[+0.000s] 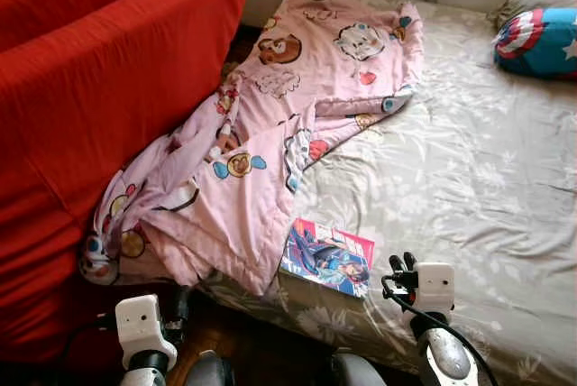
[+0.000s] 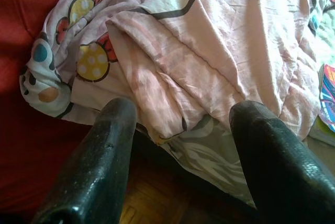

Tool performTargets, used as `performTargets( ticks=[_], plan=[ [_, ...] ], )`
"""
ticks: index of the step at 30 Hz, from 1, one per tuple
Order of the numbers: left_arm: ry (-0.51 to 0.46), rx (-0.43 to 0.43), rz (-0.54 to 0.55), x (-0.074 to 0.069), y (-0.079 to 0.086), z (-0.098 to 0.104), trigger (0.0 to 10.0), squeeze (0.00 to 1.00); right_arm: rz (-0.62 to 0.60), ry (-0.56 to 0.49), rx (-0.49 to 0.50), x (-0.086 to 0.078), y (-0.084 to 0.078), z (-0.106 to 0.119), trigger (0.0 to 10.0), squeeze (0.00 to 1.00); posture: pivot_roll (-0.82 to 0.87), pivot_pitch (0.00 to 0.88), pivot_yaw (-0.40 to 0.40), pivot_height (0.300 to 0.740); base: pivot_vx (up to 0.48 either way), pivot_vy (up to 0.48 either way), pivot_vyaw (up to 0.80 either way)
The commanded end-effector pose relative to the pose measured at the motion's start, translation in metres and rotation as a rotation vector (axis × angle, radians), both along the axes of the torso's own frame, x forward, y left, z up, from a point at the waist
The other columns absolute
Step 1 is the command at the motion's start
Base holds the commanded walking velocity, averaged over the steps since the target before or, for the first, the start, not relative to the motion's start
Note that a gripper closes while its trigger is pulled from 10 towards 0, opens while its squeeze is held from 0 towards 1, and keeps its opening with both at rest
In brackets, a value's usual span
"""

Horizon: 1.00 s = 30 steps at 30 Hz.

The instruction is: Clean up the room

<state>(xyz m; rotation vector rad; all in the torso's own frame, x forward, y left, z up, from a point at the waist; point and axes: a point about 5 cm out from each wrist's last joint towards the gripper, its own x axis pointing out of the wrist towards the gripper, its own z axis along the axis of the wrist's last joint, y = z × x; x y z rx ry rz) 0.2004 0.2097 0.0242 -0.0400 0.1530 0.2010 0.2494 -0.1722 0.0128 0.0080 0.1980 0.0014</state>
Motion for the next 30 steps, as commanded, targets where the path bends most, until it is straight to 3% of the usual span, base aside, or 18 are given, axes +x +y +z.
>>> performTargets(
  ticks=[1, 5, 30],
  plan=[
    [0.026, 0.0, 0.001, -0.0037, -0.0015, -0.0038, 10.0, 0.0, -0.008, 0.026, 0.0, -0.0033, -0.0008, -0.0032, 10.0, 0.0, -0.09, 0.232, -0.044, 0.66, 0.0, 0.0, 0.0],
    [0.029, -0.001, 0.0, -0.0039, -0.002, -0.004, 10.0, 0.0, 0.011, 0.021, 0.001, -0.0026, 0.002, -0.0031, 10.0, 0.0, -0.09, 0.23, -0.045, 0.64, 0.0, 0.0, 0.0],
    [0.033, -0.017, -0.025, 0.0002, -0.0075, -0.0045, 10.0, 0.0, 0.032, 0.029, 0.044, -0.0014, 0.0077, -0.0062, 10.0, 0.0, -0.09, 0.23, -0.042, 0.64, 0.0, 0.0, 0.0]
  ],
)
